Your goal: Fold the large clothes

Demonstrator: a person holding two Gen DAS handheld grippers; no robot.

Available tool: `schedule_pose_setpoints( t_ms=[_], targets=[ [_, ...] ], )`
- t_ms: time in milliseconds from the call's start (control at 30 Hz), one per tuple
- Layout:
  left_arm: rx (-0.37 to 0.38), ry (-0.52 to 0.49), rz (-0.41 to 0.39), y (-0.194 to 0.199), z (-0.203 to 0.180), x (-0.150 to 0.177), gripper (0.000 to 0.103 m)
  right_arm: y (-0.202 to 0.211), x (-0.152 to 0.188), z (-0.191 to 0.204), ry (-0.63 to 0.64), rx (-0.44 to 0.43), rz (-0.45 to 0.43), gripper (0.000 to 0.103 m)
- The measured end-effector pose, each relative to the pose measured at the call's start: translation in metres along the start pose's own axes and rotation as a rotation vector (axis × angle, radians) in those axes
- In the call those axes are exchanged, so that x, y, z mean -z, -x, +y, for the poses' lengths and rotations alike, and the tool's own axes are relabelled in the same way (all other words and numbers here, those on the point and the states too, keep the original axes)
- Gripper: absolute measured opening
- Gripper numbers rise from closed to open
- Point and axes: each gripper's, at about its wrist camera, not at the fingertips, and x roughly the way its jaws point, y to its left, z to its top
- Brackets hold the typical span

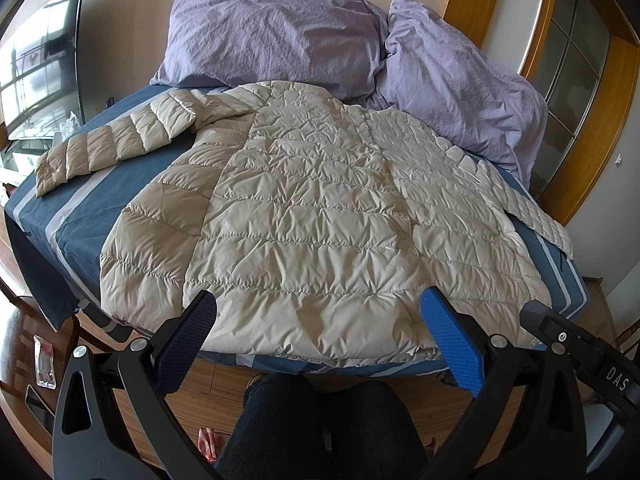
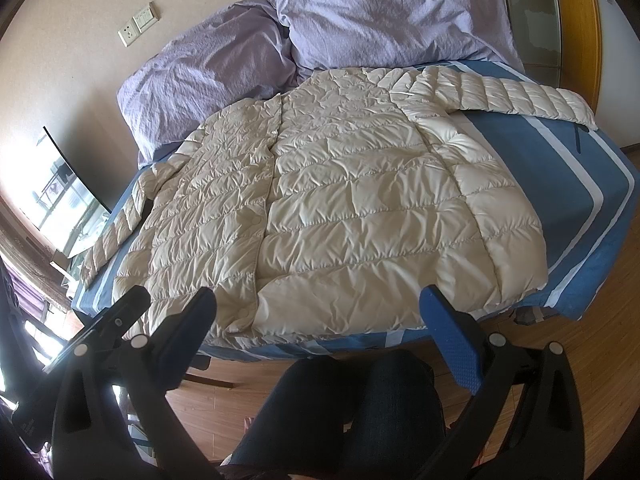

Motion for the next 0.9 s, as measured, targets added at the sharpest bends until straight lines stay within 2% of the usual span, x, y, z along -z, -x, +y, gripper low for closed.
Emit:
schedule_pose_setpoints(
  t_ms=[367,533,667,900],
  targets=[
    [0.008,-0.003,0.006,-0.002,-0.005,-0.005,0.102,-0.001,0.002,0.0,-0.008,0.015,-0.005,0.101],
    [-0.009,0.002,0.016,-0.01,-0.004,-0.009,0.102,-0.005,-0.009,-0.006,-0.014,0.031,-0.015,0.101],
    [-0.039,0.005,0.021,-0.023,-0.001,-0.017,0.102,-0.013,-0.028,-0.023,-0.044,0.059,-0.048,0.101],
    [-0.095,-0.009,0.026,-0.055,0.004,-0.043,0.102,-0.031,-0.08,-0.077,-0.102,0.139,-0.099,0.101]
  ],
)
